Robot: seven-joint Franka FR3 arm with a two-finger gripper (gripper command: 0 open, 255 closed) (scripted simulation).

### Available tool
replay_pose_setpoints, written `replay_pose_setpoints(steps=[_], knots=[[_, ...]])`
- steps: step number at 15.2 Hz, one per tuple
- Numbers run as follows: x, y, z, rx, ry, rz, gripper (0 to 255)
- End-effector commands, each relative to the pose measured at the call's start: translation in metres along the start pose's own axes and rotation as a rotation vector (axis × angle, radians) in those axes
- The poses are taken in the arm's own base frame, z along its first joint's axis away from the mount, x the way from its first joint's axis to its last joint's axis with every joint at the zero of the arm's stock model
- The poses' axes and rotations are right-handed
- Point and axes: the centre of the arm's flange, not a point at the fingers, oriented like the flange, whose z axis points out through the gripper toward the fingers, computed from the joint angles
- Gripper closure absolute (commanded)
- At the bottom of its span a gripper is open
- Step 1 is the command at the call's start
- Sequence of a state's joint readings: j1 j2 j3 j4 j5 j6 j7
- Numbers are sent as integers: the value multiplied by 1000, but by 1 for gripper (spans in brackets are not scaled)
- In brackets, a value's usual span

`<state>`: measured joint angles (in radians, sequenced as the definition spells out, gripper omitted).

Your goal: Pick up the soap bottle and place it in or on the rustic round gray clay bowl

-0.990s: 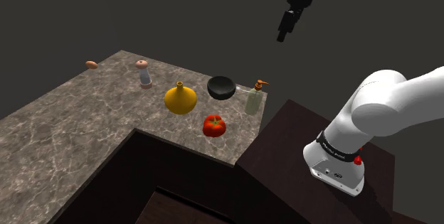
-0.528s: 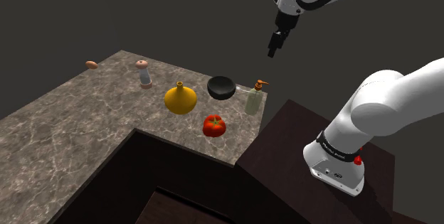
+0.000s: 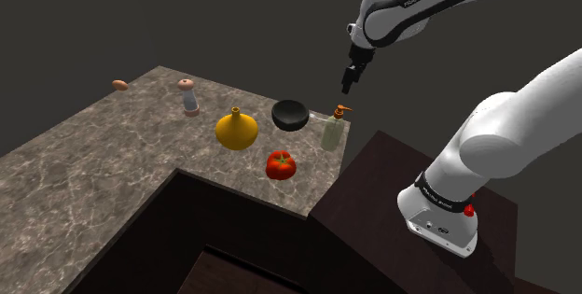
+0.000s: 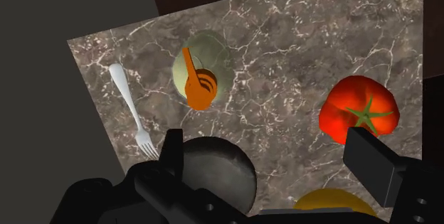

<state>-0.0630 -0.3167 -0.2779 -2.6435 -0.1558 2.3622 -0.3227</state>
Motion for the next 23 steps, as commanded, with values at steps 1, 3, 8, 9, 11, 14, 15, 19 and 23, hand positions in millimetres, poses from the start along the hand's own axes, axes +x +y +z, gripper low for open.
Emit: replay_pose_setpoints(steps=[1, 3, 8, 9, 11, 14, 15, 19, 23], knots=[[5, 9, 24, 4, -3, 0, 0], [10, 17, 49, 8, -8, 0, 0], [23, 38, 111, 20, -20, 1, 0], [24, 41, 118, 22, -21, 1, 0], [24, 41, 129, 22, -21, 1, 0], [23, 40, 145, 22, -21, 1, 0], [23, 40, 150, 22, -21, 1, 0], [23, 40, 158, 22, -21, 1, 0], [23, 40, 158, 22, -21, 1, 0]])
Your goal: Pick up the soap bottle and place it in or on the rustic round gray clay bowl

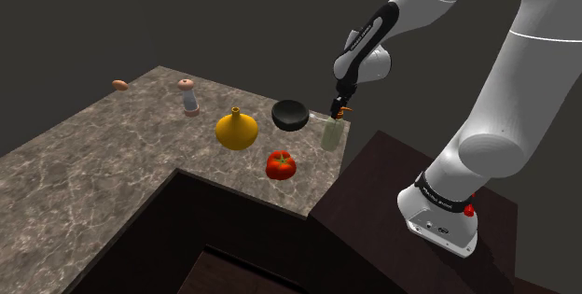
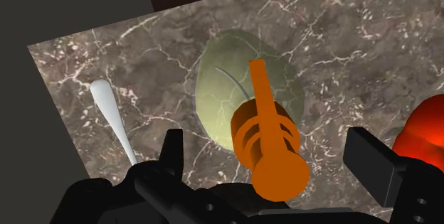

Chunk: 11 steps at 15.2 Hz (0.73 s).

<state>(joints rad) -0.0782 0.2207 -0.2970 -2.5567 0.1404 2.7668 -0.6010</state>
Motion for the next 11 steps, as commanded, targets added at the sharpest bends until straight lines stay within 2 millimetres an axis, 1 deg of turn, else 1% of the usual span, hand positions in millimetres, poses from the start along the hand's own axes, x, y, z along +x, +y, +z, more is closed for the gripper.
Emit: replay_pose_setpoints(steps=[1, 2, 11], knots=[[0, 0, 0, 0, 0, 0, 0], [0, 0, 0, 0, 0, 0, 255], [0, 0, 0, 0, 0, 0, 255]])
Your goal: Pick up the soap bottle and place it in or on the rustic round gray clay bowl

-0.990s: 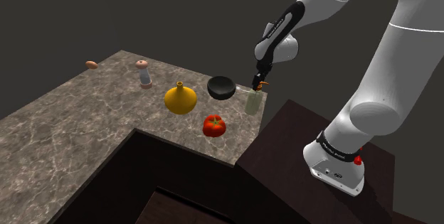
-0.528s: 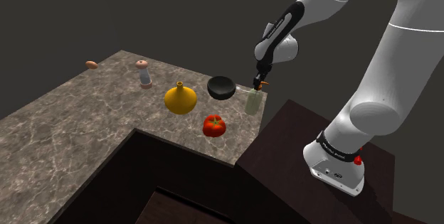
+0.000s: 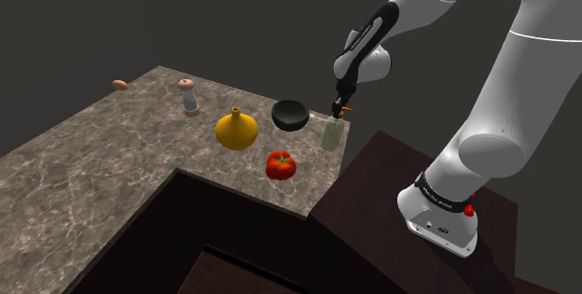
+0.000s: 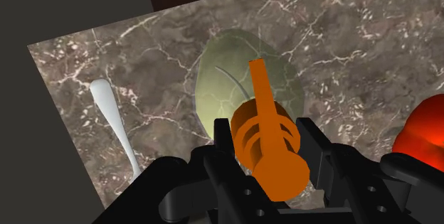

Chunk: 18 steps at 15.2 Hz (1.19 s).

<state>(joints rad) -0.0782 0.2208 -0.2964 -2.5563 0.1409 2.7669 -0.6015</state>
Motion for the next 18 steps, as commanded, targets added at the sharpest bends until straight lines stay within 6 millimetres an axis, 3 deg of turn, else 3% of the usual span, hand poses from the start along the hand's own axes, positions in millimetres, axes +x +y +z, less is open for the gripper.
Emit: replay_pose_setpoints(steps=[1, 18], knots=[[0, 0, -5, 0, 0, 1, 255], [-1, 1, -95, 0, 0, 1, 255]])
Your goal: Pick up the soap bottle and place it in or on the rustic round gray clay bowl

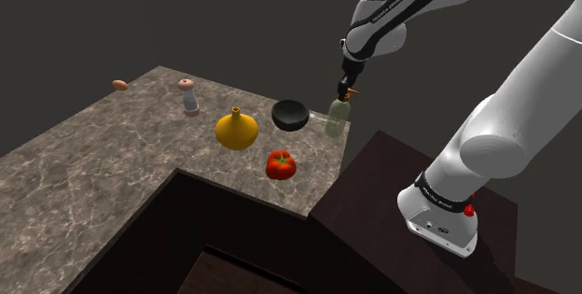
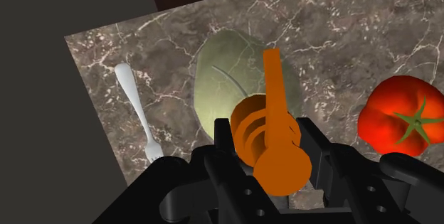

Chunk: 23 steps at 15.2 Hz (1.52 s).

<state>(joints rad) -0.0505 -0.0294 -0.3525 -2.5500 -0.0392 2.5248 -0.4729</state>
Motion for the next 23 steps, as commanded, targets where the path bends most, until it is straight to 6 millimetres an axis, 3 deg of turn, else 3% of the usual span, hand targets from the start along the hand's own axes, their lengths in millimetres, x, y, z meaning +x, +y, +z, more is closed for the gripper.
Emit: replay_pose_setpoints(steps=[1, 15, 23], knots=[[-1, 0, -11, 0, 0, 0, 255], [-1, 1, -82, 0, 0, 0, 255], [97, 1, -121, 0, 0, 0, 255]])
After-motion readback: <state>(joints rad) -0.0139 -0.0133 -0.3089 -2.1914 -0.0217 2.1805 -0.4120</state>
